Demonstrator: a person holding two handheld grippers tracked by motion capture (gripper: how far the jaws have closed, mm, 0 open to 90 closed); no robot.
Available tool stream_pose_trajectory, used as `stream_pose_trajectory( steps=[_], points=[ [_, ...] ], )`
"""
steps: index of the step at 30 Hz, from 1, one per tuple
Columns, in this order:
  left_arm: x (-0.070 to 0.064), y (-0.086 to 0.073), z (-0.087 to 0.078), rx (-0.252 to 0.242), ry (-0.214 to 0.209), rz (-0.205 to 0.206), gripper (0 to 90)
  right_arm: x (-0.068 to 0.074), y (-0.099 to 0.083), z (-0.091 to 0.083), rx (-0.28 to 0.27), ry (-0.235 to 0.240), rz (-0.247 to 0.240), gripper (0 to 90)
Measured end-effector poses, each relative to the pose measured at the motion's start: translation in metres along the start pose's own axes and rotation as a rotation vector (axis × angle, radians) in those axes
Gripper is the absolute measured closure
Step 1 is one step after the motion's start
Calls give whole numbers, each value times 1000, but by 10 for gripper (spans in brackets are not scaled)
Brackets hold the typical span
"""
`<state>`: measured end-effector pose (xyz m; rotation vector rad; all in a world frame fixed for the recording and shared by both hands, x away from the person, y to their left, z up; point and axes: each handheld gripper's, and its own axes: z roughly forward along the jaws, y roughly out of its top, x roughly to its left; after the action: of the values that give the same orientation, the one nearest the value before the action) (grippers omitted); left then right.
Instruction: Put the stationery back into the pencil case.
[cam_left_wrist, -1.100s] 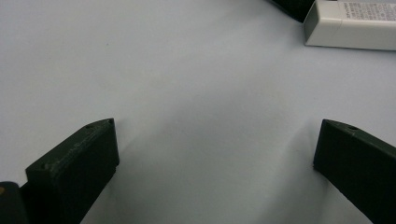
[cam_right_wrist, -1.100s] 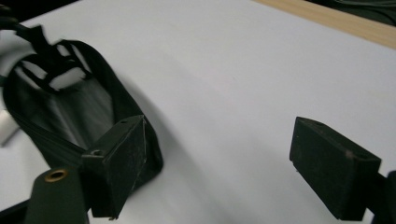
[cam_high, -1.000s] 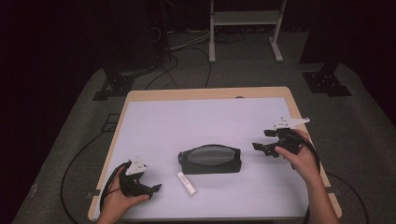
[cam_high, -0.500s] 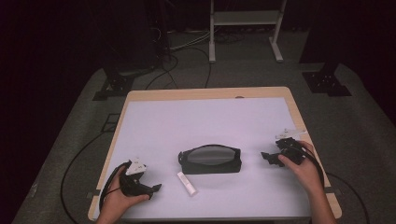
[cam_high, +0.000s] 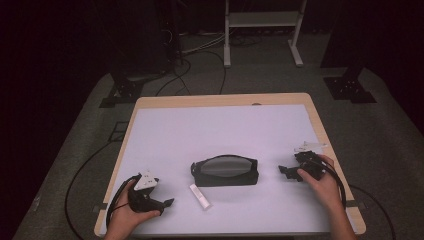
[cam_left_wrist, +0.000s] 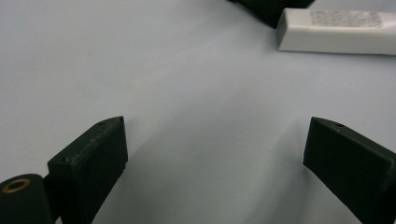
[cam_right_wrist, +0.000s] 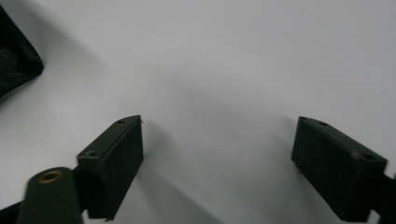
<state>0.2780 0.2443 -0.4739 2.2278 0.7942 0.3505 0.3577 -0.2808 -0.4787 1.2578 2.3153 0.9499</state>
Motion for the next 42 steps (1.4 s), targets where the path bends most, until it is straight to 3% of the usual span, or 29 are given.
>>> stream_pose_trajectory(
  steps=[6,21,33,42],
  points=[
    [-12,8,-2,-20,-42,25,76,2,-6,1,-49,-6,9,104],
    [-40,34,19,-26,-163,101,76,2,-6,1,-48,-5,9,104],
    [-42,46,36,-22,-219,102,76,2,-6,1,-49,-5,9,104],
    [-46,46,39,-11,-251,112,76,2,-6,1,-49,-4,9,104]
  ],
)
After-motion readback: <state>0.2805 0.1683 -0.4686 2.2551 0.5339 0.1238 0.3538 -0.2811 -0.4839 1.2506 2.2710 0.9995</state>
